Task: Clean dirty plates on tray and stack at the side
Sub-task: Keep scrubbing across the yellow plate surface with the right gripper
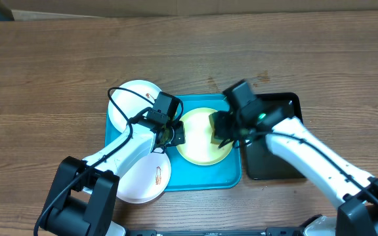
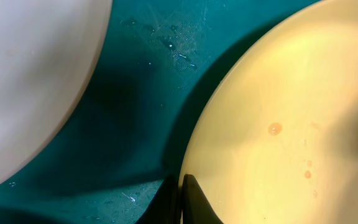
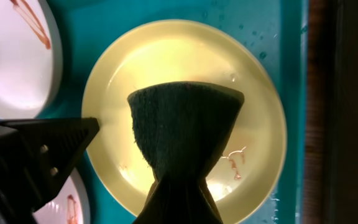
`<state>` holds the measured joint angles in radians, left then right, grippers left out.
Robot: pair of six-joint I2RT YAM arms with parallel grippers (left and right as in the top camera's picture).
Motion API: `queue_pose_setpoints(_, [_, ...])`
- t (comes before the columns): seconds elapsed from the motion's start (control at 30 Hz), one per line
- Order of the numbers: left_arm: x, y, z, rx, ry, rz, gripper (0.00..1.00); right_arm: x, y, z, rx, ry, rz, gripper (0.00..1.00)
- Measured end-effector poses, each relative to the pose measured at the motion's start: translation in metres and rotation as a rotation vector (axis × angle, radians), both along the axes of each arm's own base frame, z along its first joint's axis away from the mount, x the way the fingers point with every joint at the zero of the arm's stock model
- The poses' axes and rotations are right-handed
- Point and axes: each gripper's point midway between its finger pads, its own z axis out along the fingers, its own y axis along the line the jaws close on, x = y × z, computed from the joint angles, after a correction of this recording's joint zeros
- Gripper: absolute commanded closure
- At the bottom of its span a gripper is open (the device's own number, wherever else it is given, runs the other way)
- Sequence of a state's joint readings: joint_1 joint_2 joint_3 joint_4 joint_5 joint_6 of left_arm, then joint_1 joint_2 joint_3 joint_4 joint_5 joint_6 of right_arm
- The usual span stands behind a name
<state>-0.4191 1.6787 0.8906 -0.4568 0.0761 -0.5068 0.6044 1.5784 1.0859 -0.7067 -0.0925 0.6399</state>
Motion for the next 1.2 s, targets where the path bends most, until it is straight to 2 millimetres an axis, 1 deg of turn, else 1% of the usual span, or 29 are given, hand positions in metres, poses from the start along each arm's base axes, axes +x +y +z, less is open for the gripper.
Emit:
queue_pose_setpoints(0.1, [0.0, 0.0, 0.0, -0.001, 0.0, 0.0, 0.96, -0.008, 0.002, -0.01, -0.064, -0.027, -0.065, 0.96])
queue_pose_setpoints(0.23, [0.0, 0.0, 0.0, -0.002, 0.001, -0.001, 0.96, -0.017, -0.006, -0.021, -0.156, -0.061, -0.192, 0.96])
queue_pose_setpoints(0.43, [0.0, 0.0, 0.0, -0.002, 0.001, -0.001, 0.96, -0.016, -0.019, -0.035, -0.152, -0.087, -0.365, 0.96])
queue_pose_setpoints(0.5, [0.0, 0.0, 0.0, -0.002, 0.001, -0.001, 0.96, -0.017, -0.02, -0.042, -0.133, -0.084, -0.404, 0.96])
queue_pose_setpoints(0.6, [0.0, 0.0, 0.0, -0.002, 0.001, -0.001, 0.96, -0.018, -0.019, -0.047, -0.107, -0.078, -0.44, 0.96])
queue_pose_setpoints(0.8, [0.0, 0.0, 0.0, -0.002, 0.001, -0.001, 0.96, -0.014, -0.015, -0.046, -0.054, -0.077, -0.507, 0.96])
queue_pose_setpoints(1.0, [0.0, 0.0, 0.0, -0.002, 0.001, -0.001, 0.96, -0.012, -0.008, -0.044, -0.018, -0.082, -0.517, 0.96])
queue_pose_setpoints(1.2, [0.0, 0.0, 0.0, -0.003, 0.0, -0.001, 0.96, -0.016, -0.005, -0.045, -0.019, -0.077, -0.51, 0.96])
